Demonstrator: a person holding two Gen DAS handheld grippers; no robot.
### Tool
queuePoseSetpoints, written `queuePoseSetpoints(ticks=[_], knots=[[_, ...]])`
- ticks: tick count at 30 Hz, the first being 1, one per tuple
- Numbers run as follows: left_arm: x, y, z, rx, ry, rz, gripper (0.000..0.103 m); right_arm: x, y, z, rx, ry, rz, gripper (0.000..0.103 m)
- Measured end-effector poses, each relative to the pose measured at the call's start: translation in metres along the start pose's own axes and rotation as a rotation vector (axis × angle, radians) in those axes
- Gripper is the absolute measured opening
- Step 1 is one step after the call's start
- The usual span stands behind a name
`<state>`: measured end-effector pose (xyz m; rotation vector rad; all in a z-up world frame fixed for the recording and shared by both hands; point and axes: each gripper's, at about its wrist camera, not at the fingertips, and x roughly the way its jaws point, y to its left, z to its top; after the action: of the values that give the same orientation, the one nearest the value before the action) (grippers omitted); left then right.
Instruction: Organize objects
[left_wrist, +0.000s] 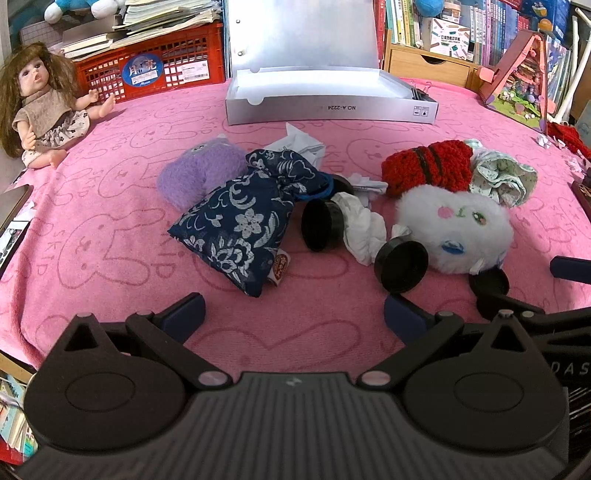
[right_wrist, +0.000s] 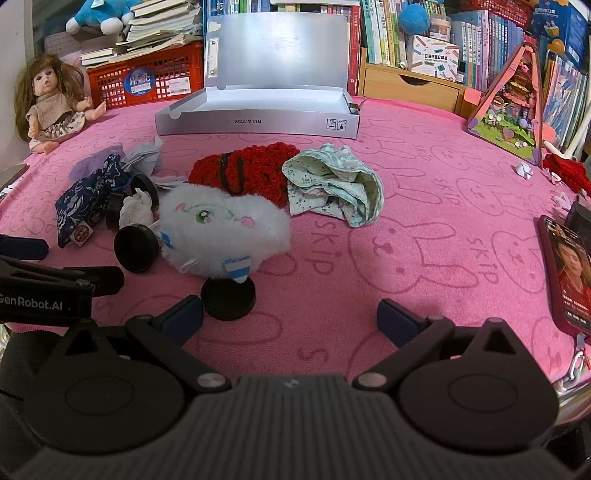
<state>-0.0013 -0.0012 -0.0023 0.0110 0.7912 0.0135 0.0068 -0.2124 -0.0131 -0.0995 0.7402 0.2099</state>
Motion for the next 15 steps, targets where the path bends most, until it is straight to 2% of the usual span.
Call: queuePoseSetpoints(ticks=[15], knots=[[-0.0006,-0.0005,0.0001,0.003,0.000,-0.004,0.103,0.0005,0.0005,-0.0006,0.001,-0.001,0.000,0.103]])
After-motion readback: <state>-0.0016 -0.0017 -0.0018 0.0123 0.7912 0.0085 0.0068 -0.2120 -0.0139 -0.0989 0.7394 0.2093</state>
